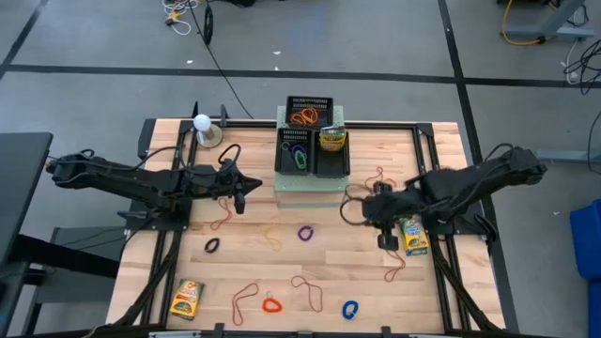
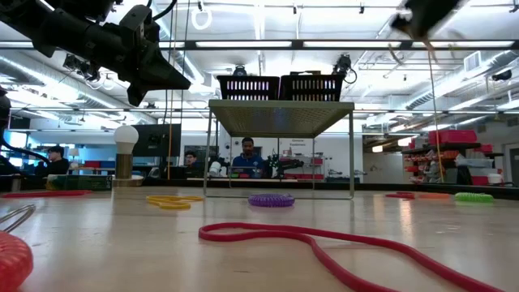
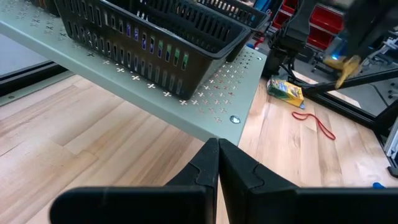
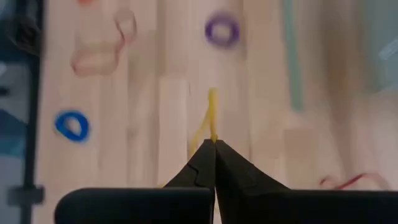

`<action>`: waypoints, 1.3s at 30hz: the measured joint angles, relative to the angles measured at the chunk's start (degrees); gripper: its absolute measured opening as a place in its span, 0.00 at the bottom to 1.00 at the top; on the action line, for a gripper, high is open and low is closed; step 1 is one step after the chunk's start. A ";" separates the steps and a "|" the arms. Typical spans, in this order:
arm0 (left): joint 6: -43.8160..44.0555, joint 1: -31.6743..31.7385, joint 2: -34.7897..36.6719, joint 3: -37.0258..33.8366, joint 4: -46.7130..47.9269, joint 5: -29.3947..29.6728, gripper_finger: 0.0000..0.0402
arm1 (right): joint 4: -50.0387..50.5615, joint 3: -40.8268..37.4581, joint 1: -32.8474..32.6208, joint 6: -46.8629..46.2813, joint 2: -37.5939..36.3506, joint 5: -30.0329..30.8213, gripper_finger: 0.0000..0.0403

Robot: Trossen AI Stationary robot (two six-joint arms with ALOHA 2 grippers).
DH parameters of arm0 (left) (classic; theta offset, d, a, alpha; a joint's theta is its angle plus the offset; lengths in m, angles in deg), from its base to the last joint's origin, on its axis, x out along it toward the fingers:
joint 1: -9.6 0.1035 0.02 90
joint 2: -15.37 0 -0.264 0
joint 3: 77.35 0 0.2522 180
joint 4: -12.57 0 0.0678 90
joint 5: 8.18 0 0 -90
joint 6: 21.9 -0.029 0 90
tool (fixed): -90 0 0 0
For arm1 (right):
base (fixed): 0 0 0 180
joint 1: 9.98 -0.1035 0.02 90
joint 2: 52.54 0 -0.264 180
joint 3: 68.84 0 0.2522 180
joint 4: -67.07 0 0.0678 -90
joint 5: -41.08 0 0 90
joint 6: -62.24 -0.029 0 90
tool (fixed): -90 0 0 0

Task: Pick & Place Office Desk Supplies
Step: Put the yellow rubber band into the top black bin

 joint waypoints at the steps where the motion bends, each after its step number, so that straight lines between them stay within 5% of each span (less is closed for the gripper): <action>1: 0.00 0.02 0.00 0.00 0.00 -0.01 0.04 | 0.32 2.24 0.23 0.98 0.00 0.77 0.01; 9: 0.00 0.01 0.00 0.00 0.00 0.00 0.04 | -3.59 12.76 5.21 7.13 0.00 1.60 0.01; 22: 0.00 0.01 0.00 0.00 0.00 0.01 0.04 | -26.79 17.56 19.03 17.24 0.31 1.76 0.01; 30: 0.00 0.00 0.00 0.00 0.04 0.00 0.04 | -41.92 17.62 30.60 18.11 8.11 -0.24 0.00; 39: 0.00 -0.01 0.00 0.00 0.02 -0.02 0.04 | -41.76 17.53 43.07 19.59 18.33 -1.56 0.00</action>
